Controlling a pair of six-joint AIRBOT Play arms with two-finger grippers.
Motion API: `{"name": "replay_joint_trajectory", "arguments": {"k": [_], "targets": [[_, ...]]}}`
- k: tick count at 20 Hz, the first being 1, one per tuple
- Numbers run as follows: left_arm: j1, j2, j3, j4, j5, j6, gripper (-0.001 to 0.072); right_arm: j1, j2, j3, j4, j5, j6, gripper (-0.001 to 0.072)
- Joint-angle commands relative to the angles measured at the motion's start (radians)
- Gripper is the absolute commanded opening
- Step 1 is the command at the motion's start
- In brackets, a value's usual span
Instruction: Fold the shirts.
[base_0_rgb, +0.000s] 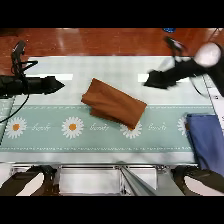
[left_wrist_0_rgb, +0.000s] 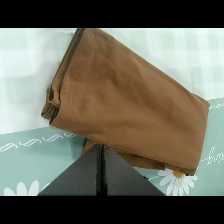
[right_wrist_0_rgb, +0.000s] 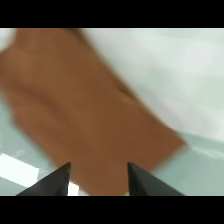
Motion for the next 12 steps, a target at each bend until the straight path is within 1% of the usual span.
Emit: {"name": "replay_joint_trajectory", "arguments": {"k": [1, 2, 3, 4, 5, 6, 9, 12], "targets": [[-0.031, -0.001, -0.004, 0.000, 0.008, 0.000, 0.0019, -0.031, 0.328, -0.470, -0.190, -0.318, 0.333, 0.0411], [-0.043, -0.001, -0.004, 0.000, 0.014, 0.000, 0.0019, -0.031, 0.367, -0.603, -0.084, -0.430, 0.364, 0.0411], [-0.057, -0.002, -0.004, 0.000, 0.019, 0.000, 0.0019, -0.031, 0.371, -0.692, 0.027, -0.507, 0.356, 0.0410], [-0.068, -0.004, -0.004, 0.000, 0.024, 0.000, 0.0018, -0.031, 0.355, -0.756, 0.155, -0.566, 0.304, 0.0410], [-0.077, -0.006, -0.004, 0.000, 0.029, 0.000, 0.0018, -0.031, 0.327, -0.785, 0.255, -0.594, 0.227, 0.0410], [-0.085, -0.007, -0.004, 0.000, 0.034, 0.000, 0.0019, -0.031, 0.287, -0.785, 0.328, -0.597, 0.152, 0.0410], [-0.095, -0.007, -0.004, 0.000, 0.036, 0.000, 0.0019, -0.031, 0.166, -0.761, 0.510, -0.599, -0.012, 0.0410], [-0.094, -0.007, -0.004, 0.000, 0.036, 0.000, 0.0019, -0.031, 0.040, -0.708, 0.688, -0.553, -0.190, 0.0410]]}}
